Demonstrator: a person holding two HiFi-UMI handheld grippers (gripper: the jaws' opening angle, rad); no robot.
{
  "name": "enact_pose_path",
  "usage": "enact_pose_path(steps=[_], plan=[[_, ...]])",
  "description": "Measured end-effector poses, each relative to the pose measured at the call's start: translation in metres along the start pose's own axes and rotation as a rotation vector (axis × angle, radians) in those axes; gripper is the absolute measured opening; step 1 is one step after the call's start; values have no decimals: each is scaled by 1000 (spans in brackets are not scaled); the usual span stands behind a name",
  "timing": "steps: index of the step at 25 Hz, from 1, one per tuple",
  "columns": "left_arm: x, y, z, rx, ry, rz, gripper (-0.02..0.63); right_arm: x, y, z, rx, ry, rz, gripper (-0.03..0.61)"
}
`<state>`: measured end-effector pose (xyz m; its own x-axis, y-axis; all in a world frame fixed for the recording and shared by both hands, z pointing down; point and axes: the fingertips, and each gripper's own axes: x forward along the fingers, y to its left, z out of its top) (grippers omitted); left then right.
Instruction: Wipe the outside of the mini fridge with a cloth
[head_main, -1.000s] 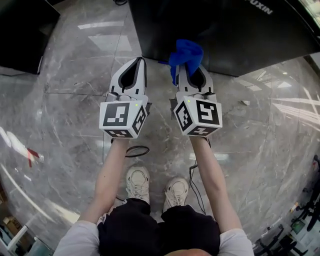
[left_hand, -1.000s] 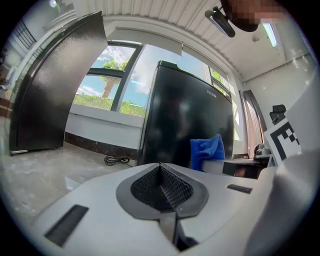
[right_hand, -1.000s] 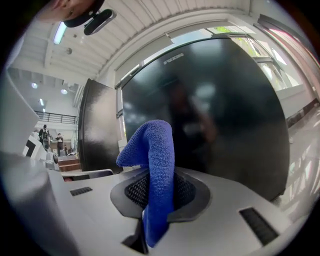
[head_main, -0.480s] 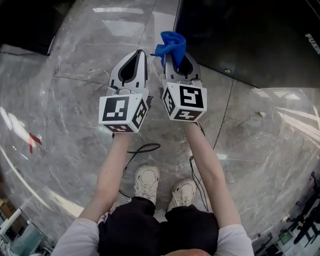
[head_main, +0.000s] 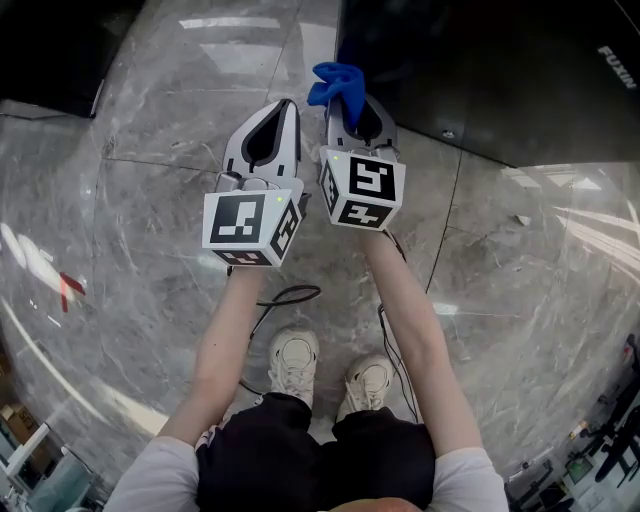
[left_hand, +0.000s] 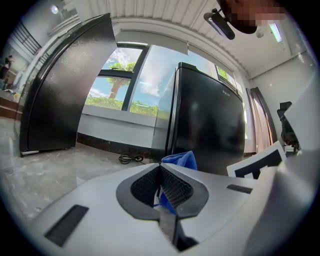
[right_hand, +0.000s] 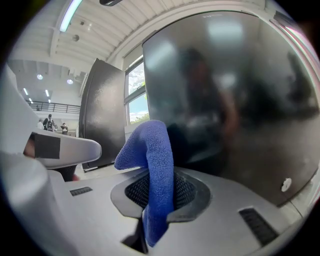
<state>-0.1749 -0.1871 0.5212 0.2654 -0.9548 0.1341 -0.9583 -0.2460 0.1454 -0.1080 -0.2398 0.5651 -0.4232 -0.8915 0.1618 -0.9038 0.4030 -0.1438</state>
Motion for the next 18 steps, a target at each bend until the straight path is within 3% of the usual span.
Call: enact_pose_path(steps=[8,14,18], plan=[[-2,-3,-6,-20,16,15,5,-18,-27,-1,29,-7,-47,75],[8,-41,-10,-3,30,-52,5,-40,-61,0,43,-10,-95,75],[14,-72,-19,-36,50,-106,5,-60,-93,2,61,-21,-145,75]])
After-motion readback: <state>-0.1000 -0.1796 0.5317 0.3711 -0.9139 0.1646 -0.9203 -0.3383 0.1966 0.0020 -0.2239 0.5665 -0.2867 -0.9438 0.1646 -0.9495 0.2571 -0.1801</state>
